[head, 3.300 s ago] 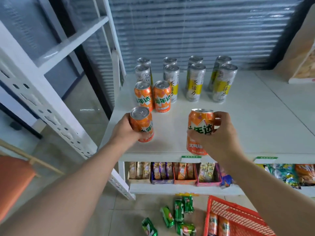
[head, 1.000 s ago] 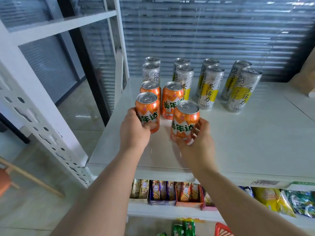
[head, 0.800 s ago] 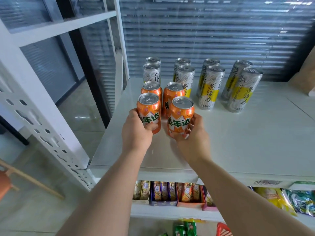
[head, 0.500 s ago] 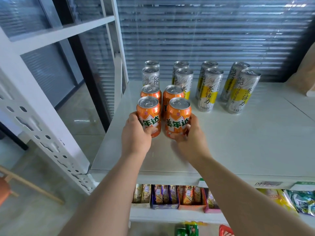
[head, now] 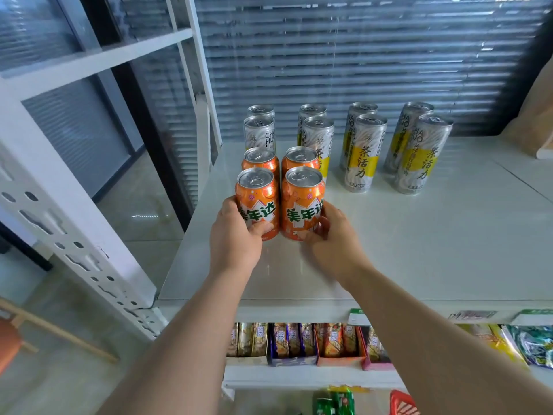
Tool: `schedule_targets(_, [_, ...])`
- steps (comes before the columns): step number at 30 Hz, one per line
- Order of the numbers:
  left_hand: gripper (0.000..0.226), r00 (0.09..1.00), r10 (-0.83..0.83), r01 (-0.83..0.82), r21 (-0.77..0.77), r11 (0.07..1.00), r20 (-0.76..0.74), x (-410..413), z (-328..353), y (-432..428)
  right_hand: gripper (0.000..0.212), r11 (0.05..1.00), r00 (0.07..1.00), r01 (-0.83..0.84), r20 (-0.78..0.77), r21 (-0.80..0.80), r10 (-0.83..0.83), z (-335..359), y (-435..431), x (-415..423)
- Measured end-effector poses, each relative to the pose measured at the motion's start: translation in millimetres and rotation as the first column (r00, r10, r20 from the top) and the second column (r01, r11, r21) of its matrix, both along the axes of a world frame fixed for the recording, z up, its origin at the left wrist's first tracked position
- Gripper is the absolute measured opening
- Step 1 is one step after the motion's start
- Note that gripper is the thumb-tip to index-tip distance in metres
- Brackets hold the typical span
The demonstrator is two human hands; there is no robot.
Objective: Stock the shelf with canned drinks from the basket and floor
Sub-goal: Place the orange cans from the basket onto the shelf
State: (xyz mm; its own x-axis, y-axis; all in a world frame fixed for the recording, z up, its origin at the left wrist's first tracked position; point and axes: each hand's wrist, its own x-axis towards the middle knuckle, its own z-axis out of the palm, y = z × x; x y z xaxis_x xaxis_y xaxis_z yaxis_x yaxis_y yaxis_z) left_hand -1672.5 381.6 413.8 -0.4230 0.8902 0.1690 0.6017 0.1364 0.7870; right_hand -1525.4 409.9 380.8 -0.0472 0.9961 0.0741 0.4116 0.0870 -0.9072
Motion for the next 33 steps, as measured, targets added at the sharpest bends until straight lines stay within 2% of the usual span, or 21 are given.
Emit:
schedule_targets(8, [0.052,1.000,0.004,-0.004,0.002,1.000,0.001,1,-1,-1,0.055,0.992,0.994,0.107,0.019,0.070,-0.109,-2,-4,-2])
schedule_targets(23, [0.051,1.000,0.002,-0.002,0.021,1.000,0.010,3,-5,1,0.062,0.988,0.993,0.115,0.006,0.100,-0.116,-7,-6,-4])
schedule_targets(33, [0.059,0.999,-0.024,0.024,0.013,1.000,0.049,5,3,-8,0.058,0.989,0.989,0.133,-0.077,0.070,-0.128,-10,-4,-5])
